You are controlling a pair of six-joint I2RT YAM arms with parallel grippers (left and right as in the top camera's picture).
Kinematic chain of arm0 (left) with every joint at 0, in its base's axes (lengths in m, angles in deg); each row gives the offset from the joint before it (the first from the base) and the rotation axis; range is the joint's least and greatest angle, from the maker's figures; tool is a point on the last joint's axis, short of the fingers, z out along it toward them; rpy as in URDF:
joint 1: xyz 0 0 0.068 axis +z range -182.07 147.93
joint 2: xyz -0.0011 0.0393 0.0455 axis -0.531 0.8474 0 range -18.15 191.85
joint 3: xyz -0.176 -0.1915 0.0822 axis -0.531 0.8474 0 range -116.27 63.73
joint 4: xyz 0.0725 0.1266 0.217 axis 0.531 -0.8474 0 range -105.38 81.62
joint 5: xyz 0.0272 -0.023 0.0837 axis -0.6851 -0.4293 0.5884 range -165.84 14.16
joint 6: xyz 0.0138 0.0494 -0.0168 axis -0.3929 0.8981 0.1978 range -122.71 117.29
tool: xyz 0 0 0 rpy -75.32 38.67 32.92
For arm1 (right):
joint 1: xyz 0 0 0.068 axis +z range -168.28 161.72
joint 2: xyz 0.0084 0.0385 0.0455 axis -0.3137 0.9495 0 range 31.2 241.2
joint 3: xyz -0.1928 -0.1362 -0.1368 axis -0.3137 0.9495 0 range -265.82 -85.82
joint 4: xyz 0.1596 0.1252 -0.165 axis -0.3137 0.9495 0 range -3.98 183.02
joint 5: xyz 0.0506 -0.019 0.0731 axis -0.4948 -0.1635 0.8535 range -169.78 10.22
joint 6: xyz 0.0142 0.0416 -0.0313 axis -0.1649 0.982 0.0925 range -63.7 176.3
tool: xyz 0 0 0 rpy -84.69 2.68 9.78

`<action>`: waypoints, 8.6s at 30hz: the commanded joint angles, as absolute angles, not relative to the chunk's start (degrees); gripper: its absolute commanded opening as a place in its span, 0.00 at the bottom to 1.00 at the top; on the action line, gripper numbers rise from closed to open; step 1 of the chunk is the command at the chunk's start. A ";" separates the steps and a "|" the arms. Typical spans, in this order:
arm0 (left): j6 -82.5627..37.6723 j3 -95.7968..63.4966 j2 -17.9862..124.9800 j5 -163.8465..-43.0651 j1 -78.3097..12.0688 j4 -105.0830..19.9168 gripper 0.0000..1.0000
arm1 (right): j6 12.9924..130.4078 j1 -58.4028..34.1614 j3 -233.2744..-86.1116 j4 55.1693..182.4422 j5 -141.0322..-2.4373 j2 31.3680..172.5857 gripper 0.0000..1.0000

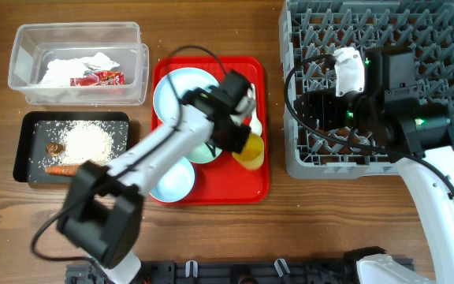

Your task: Sort waste into correct bins and load items into the dishwasher rack

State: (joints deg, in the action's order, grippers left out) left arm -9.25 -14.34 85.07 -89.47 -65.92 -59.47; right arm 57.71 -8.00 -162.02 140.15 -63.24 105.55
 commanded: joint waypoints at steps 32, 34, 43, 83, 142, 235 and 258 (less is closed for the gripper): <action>-10.48 -17.40 76.35 -164.07 -38.62 -42.77 0.04 | 61.25 -0.83 -161.50 96.54 -8.19 119.60 0.74; -10.48 -17.40 76.35 -163.85 -38.62 -42.77 0.04 | 61.43 -0.83 -161.50 96.52 -8.19 119.60 0.60; -10.48 -17.40 76.35 -158.25 -38.62 -42.83 0.70 | 64.27 -8.09 -161.50 99.23 -10.22 117.83 0.52; -10.46 -16.87 77.66 -89.25 -48.06 -55.58 0.87 | 66.78 -23.39 -178.63 166.44 -79.94 131.80 0.97; -25.67 -16.87 77.64 -87.28 -33.66 -60.10 1.00 | 74.26 8.70 -191.05 146.75 -79.00 158.23 0.04; -25.67 -16.87 77.64 -87.28 -33.66 -59.88 1.00 | 14.96 0.09 -174.96 70.27 -148.75 156.06 0.04; -25.67 -16.87 77.64 -87.28 -33.66 -59.88 1.00 | 27.02 10.05 -174.96 85.00 -147.37 152.83 0.84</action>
State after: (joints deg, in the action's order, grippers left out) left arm -24.97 -16.89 77.11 -87.63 -33.92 -59.86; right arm 24.20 10.03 -175.13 85.31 -147.72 154.99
